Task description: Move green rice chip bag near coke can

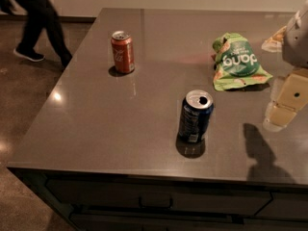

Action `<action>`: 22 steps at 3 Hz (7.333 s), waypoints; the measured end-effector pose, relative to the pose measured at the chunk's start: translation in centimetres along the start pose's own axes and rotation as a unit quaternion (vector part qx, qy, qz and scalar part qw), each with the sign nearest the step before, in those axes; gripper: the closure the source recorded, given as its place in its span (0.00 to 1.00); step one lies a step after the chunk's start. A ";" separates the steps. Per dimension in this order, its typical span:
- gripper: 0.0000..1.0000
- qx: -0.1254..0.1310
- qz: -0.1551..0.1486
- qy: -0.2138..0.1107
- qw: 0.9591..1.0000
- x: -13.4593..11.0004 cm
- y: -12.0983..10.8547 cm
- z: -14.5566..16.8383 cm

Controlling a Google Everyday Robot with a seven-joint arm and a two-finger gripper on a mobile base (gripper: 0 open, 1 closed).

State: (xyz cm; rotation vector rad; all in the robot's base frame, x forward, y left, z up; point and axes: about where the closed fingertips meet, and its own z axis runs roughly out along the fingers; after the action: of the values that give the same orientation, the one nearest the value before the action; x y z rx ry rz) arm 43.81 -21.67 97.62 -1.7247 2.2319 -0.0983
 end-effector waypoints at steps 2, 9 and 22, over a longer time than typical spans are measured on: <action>0.00 0.000 0.008 0.000 1.000 0.0 -1.0 0.1; 0.00 0.051 0.285 -0.037 0.957 5.3 -20.0 7.6; 1.00 -0.058 0.248 -0.120 0.959 -7.6 -22.2 15.8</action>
Offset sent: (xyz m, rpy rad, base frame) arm 0.0287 -0.0100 -0.0016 0.0135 0.0323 -0.0437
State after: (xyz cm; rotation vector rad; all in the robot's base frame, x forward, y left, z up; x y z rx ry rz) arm 70.76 -18.20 89.68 -1.1018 2.4386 0.3431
